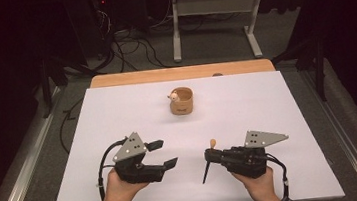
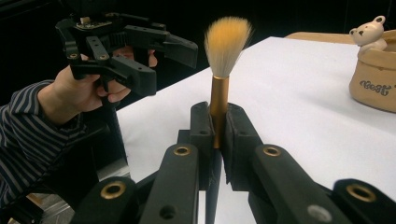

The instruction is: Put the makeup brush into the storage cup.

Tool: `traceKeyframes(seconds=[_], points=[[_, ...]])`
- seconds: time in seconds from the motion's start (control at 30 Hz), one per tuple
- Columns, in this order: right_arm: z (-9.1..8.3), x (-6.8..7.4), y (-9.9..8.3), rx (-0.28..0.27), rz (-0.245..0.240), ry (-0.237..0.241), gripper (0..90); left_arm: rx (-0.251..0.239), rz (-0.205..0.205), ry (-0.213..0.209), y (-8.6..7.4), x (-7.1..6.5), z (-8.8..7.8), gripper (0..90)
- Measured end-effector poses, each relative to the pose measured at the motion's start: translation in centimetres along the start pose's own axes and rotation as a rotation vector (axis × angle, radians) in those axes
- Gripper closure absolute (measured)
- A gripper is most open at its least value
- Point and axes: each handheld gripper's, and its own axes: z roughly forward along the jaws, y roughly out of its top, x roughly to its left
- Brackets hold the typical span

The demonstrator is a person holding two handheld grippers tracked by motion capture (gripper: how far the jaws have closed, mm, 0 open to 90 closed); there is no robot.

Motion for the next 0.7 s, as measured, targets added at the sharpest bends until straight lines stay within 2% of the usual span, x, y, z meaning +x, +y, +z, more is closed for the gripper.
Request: traceKeyframes(seconds=[0.13, 0.37, 0.7], points=[[0.0, 0.0, 0.0, 0.003, -0.001, 0.0, 85.9, 0.001, 0.001, 0.022, -0.3, 0.4, -0.7, 30.4], [0.1, -0.1, 0.0, 0.009, -0.002, 0.002, 85.9, -0.007, -0.026, 0.056, -1.3, 1.2, -1.9, 30.1], [0.2, -0.1, -0.1, 0.019, 0.001, 0.0, 85.9, -0.023, -0.055, 0.083, -2.7, 2.1, -3.5, 29.8]])
